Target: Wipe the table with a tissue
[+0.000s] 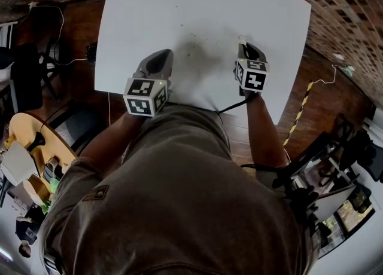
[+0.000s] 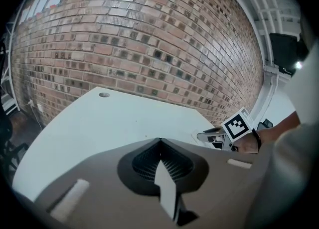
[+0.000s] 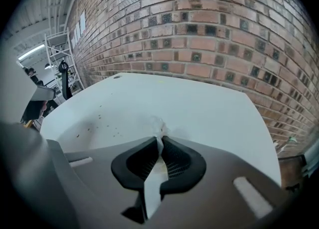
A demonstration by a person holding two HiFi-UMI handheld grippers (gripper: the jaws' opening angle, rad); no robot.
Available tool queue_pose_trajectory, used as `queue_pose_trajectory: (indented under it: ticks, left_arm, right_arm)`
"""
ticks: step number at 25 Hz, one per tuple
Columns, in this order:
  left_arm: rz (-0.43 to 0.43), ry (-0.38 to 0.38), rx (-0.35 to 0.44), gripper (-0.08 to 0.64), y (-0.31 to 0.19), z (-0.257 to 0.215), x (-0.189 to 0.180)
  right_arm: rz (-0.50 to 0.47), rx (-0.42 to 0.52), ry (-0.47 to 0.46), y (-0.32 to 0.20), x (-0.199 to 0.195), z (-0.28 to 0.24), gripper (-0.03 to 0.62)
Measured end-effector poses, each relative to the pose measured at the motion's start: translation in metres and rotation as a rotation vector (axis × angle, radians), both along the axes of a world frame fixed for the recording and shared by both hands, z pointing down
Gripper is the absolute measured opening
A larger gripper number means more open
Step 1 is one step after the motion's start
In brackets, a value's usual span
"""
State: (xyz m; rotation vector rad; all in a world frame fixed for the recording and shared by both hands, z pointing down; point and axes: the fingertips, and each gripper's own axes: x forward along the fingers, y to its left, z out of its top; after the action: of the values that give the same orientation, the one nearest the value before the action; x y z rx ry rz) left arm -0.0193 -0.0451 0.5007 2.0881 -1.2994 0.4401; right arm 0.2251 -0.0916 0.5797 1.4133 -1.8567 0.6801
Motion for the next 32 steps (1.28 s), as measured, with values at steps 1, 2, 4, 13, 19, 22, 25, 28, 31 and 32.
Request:
queue_pose_trajectory:
  ticks: [1,2,4,13,19,22,25,28,31,32]
  left_arm:
    - [-0.001,0.000,-0.001,0.002,-0.001,0.000,-0.001]
    - [-0.001,0.001,-0.002,0.002,-0.001,0.001,-0.002]
    - [-0.002,0.003,-0.003,0.002,-0.003,0.001,-0.005]
    - [-0.001,0.012,-0.004,0.002,-0.008,0.003,-0.019]
    - [-0.001,0.017,-0.005,0.002,-0.009,0.003,-0.032]
    - [0.002,0.019,-0.006,0.002,-0.010,0.004,-0.038]
    - [0.007,0.018,-0.005,0.002,-0.011,0.004,-0.043]
    - [0.014,0.016,0.000,0.002,-0.012,0.003,-0.049]
    - [0.014,0.014,0.005,0.002,-0.014,0.002,-0.056]
    - [0.014,0.014,0.005,0.002,-0.015,0.002,-0.058]
  right_arm:
    - [0.000,-0.004,0.000,0.000,-0.002,0.001,0.037]
    - [0.000,-0.007,0.001,0.001,-0.004,0.002,0.037]
    - [-0.002,-0.010,0.003,0.001,-0.009,0.003,0.037]
    - [-0.020,-0.016,0.004,-0.001,-0.031,0.004,0.037]
    - [-0.036,-0.018,0.002,0.000,-0.051,0.004,0.037]
    - [-0.049,-0.020,-0.002,0.001,-0.063,0.003,0.037]
    - [-0.063,-0.023,-0.005,0.001,-0.075,0.003,0.037]
    - [-0.073,-0.024,-0.011,0.001,-0.086,0.004,0.037]
    - [-0.077,-0.022,-0.021,0.000,-0.097,0.002,0.037]
    - [-0.078,-0.022,-0.022,0.000,-0.099,0.003,0.037]
